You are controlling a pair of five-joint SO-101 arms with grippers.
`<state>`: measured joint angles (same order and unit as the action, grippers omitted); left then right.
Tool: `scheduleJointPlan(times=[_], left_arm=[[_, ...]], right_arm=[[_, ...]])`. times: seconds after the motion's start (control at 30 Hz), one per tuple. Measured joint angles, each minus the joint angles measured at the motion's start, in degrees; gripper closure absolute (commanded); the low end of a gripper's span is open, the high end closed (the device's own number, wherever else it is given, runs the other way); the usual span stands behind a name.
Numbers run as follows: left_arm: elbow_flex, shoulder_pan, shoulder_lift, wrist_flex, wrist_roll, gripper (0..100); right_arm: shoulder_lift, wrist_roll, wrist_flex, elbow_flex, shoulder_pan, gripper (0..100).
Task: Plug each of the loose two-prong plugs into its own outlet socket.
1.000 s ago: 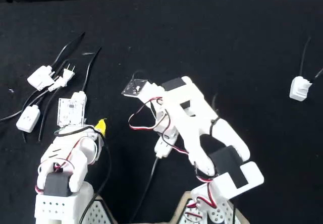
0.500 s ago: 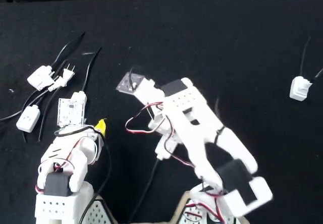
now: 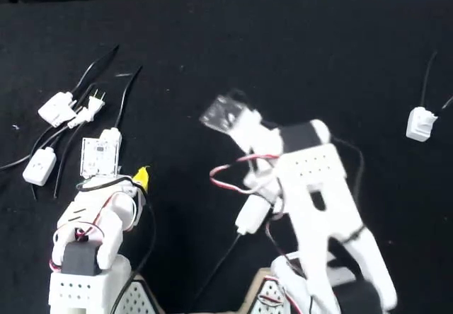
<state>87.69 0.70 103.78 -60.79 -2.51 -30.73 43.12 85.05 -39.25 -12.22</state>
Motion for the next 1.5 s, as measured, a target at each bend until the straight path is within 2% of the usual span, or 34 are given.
scheduleJointPlan(times=[0.17, 0.37, 0.53, 0.77, 1.0, 1.07, 1.17, 1.27, 1.5], left_arm=[[0.0, 0.0, 0.0, 0.0, 0.0, 83], [0.0, 0.0, 0.0, 0.0, 0.0, 83], [0.0, 0.0, 0.0, 0.0, 0.0, 83], [0.0, 0.0, 0.0, 0.0, 0.0, 83], [0.0, 0.26, 0.0, 0.0, 0.0, 83], [0.0, 0.35, 0.0, 0.0, 0.0, 83], [0.0, 0.35, 0.0, 0.0, 0.0, 83], [0.0, 0.35, 0.0, 0.0, 0.0, 83], [0.0, 0.35, 0.0, 0.0, 0.0, 83]], right_arm=[[-11.52, 7.56, -6.15, -16.44, 8.79, 79.1], [-16.09, 15.47, -10.11, -29.1, 10.37, 79.0], [-15.91, 16.79, -16.0, -29.27, 10.37, 78.9], [-1.58, 16.88, -25.93, -29.27, 10.37, 78.9], [10.2, 18.46, -26.99, -23.65, 10.55, 79.6], [12.57, 19.87, -26.99, -21.89, 10.64, 83.0], [15.38, 23.38, -26.99, -19.43, 11.96, 99.2], [17.49, 26.46, -27.69, -16.79, 14.77, 99.2], [15.74, 26.29, -25.67, -16.79, 16.88, 98.8]])
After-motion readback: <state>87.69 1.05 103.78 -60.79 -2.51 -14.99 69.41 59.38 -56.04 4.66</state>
